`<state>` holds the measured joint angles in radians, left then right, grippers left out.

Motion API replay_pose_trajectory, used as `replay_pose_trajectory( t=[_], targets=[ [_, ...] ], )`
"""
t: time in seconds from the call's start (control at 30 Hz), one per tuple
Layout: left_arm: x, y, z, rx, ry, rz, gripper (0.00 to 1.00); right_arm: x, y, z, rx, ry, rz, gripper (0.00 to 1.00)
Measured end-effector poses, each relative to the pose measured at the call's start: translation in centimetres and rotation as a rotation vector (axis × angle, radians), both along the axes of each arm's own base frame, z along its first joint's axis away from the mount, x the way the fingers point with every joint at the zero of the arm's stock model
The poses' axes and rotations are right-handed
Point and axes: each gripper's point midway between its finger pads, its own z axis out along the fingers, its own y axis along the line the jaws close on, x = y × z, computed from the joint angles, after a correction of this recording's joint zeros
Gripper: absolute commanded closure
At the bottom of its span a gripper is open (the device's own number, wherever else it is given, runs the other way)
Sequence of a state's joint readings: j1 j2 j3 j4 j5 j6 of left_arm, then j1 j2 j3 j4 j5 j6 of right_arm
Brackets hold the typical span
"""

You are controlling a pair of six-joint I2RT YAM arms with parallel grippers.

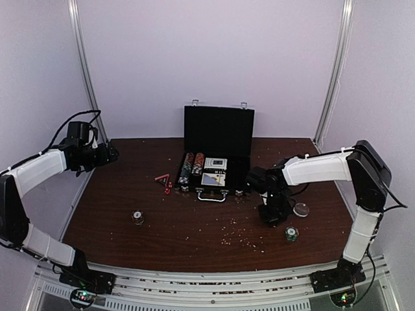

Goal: Pack up texas hold em set
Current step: Place the dice in the slot.

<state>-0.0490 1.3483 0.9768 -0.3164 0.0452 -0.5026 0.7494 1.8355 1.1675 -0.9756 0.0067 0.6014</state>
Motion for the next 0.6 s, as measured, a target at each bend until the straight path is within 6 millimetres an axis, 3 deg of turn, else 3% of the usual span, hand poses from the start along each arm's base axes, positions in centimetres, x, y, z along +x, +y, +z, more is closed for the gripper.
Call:
replay_pose_trajectory(
  t=[0.37,0.6],
  targets=[
    [0.8,-0.1,2.5,0.026,-0.034,-0.029,0.04,5.2,4.9,0.4,0.080,-0.077,0.008,1.00],
    [2.0,-0.6,3.3,0.044,-0.036,-0.075,0.04,9.3,8.7,2.6,0.161,-0.162,0.004,1.00]
  ],
)
